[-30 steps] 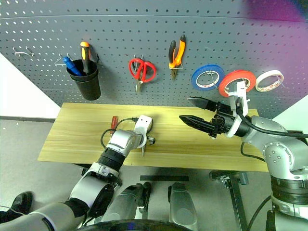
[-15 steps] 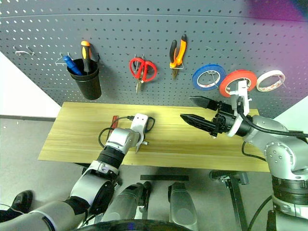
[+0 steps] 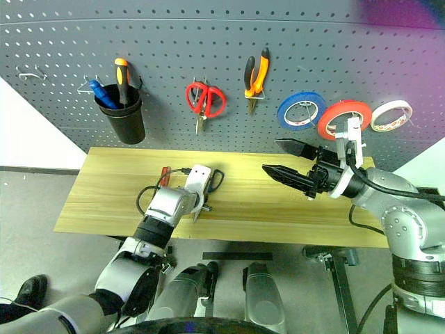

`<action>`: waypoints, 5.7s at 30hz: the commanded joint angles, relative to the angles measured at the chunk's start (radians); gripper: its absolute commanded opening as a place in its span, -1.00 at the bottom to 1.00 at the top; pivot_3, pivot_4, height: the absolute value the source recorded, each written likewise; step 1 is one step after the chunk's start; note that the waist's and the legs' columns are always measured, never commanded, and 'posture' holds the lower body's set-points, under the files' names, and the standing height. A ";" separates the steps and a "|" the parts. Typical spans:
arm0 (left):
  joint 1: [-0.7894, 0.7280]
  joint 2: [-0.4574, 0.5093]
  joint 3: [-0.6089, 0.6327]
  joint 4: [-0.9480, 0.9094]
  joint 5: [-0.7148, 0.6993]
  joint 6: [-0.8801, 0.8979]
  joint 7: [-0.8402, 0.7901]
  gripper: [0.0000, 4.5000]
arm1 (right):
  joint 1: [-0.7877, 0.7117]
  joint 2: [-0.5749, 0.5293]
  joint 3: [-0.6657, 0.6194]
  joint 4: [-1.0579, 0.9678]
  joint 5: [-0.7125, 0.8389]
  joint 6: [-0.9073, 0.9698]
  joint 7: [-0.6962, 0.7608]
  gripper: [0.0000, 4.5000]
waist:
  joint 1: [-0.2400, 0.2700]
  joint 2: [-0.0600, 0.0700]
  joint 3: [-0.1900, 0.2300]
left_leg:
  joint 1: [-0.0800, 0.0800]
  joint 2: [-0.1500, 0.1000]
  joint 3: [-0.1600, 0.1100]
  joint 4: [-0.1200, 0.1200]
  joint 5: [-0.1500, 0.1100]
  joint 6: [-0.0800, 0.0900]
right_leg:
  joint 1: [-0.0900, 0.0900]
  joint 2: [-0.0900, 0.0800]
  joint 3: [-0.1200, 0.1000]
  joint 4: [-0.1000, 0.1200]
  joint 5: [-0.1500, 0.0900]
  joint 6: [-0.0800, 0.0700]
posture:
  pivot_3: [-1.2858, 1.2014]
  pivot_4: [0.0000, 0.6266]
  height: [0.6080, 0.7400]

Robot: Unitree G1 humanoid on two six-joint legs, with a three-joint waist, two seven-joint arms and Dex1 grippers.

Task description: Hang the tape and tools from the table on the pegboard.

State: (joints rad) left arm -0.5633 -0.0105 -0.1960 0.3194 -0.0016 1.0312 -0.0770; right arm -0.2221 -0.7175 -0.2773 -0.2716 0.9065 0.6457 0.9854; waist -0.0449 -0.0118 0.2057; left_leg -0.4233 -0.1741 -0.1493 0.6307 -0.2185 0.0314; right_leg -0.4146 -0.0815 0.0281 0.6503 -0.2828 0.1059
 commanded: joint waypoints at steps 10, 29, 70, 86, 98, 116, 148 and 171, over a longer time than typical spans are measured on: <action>0.109 0.239 -0.175 -0.355 0.006 -0.080 -0.260 -0.67 | 0.004 -0.001 -0.012 0.046 -0.032 -0.080 0.107 1.00 | 0.001 0.000 0.000 | 0.000 0.000 0.000 0.000 0.000 0.000 | -0.001 0.000 0.001 0.001 0.000 0.000 | -0.11 -0.30 1.00; 0.296 0.408 -0.148 -0.646 0.008 -0.343 -0.353 -0.67 | 0.156 -0.109 -0.113 0.236 -0.130 -0.277 0.421 1.00 | 0.005 0.004 -0.002 | 0.002 0.000 0.001 0.001 0.000 0.000 | 0.001 0.000 0.001 0.001 0.000 0.000 | -0.09 -0.43 1.00; 0.335 0.383 0.071 -0.662 0.073 -0.917 -0.258 -0.67 | 0.035 -0.141 -0.186 0.462 -0.052 -0.227 0.603 1.00 | 0.003 0.011 -0.007 | 0.009 0.001 0.006 0.002 0.000 0.000 | 0.007 -0.001 0.001 0.002 0.002 0.001 | -0.10 -0.54 1.00; 0.254 0.348 0.073 -0.520 0.076 -0.984 -0.262 -0.67 | 0.085 -0.113 -0.236 0.273 0.075 -0.127 0.553 1.00 | 0.001 0.012 -0.008 | 0.009 0.001 0.007 0.003 0.000 0.000 | 0.007 -0.001 0.001 0.003 0.002 0.001 | -0.12 -0.52 1.00; 0.170 0.286 0.053 -0.366 0.093 -1.001 -0.251 -0.67 | 0.077 -0.105 -0.219 0.266 0.069 -0.123 0.526 1.00 | 0.000 0.013 -0.009 | 0.009 0.001 0.007 0.005 0.000 0.000 | 0.007 -0.001 0.001 0.005 0.002 0.001 | -0.13 -0.55 1.00; 0.111 0.226 0.081 -0.224 0.083 -0.999 -0.233 0.22 | 0.098 -0.108 -0.223 0.255 0.063 -0.125 0.507 1.00 | -0.001 0.014 -0.012 | 0.009 0.001 0.008 0.016 -0.001 0.002 | 0.009 -0.001 0.001 0.010 0.003 0.002 | -0.14 -0.57 1.00; 0.371 0.292 0.261 -0.358 -0.063 -0.588 -0.229 1.00 | 0.085 -0.112 -0.039 0.221 -0.145 -0.247 0.537 1.00 | 0.003 0.018 -0.022 | 0.009 0.001 0.008 0.016 -0.003 0.000 | 0.008 -0.001 0.001 0.012 0.003 0.002 | -0.10 -0.53 1.00; 0.108 0.244 0.272 0.044 -0.047 -0.481 -0.103 1.00 | 0.056 -0.116 0.005 0.295 -0.262 -0.323 0.525 1.00 | 0.001 0.017 -0.022 | 0.009 0.001 0.008 0.016 -0.003 0.000 | 0.008 -0.001 0.001 0.012 0.003 0.002 | -0.11 -0.47 1.00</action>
State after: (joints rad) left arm -0.4373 0.2267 0.0808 0.3609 -0.0540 0.5766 -0.1775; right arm -0.1662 -0.8156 -0.2488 0.0345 0.6337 0.3326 1.5151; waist -0.0444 0.0049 0.1840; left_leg -0.4143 -0.1731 -0.1412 0.6469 -0.2215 0.0312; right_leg -0.4064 -0.0826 0.0288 0.6625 -0.2798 0.1084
